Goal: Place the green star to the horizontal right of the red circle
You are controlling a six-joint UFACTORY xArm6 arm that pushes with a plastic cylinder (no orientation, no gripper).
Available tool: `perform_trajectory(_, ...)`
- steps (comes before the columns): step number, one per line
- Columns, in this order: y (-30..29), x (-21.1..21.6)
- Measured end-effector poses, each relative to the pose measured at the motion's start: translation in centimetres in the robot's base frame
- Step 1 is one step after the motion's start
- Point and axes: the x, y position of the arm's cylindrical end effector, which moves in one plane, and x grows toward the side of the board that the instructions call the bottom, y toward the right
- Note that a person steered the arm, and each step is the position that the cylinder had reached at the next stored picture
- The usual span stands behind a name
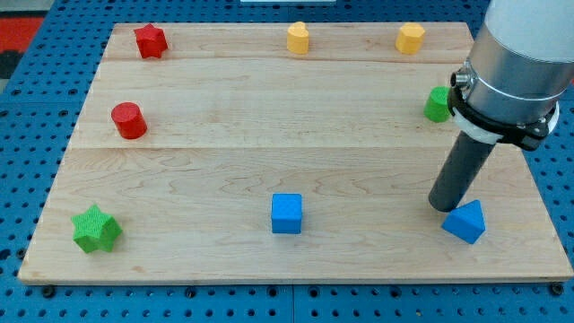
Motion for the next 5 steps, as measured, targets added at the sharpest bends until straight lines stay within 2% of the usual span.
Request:
perform_trajectory(3,-1.2,-0.7)
perform_trajectory(5,-11.5,-4.4)
